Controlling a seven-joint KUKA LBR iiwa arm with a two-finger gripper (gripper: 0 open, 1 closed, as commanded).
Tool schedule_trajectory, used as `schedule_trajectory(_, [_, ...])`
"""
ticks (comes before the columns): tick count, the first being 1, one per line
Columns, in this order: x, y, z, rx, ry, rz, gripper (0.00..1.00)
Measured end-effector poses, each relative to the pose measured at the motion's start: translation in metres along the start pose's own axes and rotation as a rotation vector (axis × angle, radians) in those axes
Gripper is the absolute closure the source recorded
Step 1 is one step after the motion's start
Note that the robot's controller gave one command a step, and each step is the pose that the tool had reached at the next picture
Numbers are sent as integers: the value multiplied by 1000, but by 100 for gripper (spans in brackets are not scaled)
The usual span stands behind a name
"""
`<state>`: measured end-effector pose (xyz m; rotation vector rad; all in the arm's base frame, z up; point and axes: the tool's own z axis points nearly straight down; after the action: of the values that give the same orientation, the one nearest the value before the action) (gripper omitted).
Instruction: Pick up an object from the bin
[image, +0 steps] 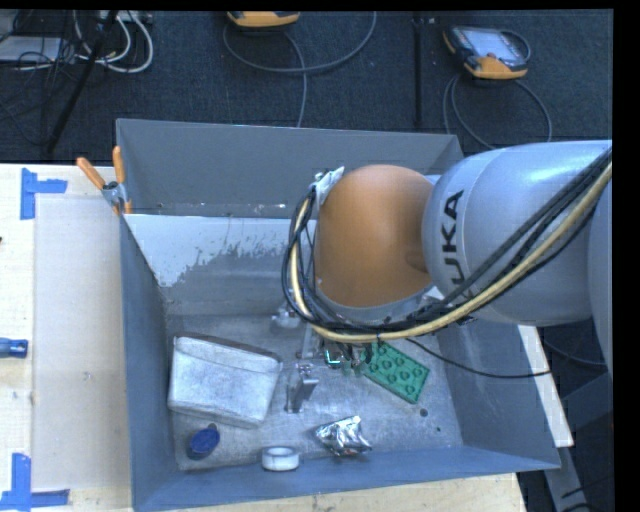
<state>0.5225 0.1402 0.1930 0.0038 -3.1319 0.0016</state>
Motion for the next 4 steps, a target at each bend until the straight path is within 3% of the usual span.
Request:
schedule_trajectory(1, [6,-84,77,3,1,28,0])
schedule_trajectory(2, [40,-104,120,-2,-28,-229,0])
schedule_trajectory(3, [35,-178,26,4,-17,-225,0])
schedule_trajectory(4, [33,-184,120,-3,-7,-38,0])
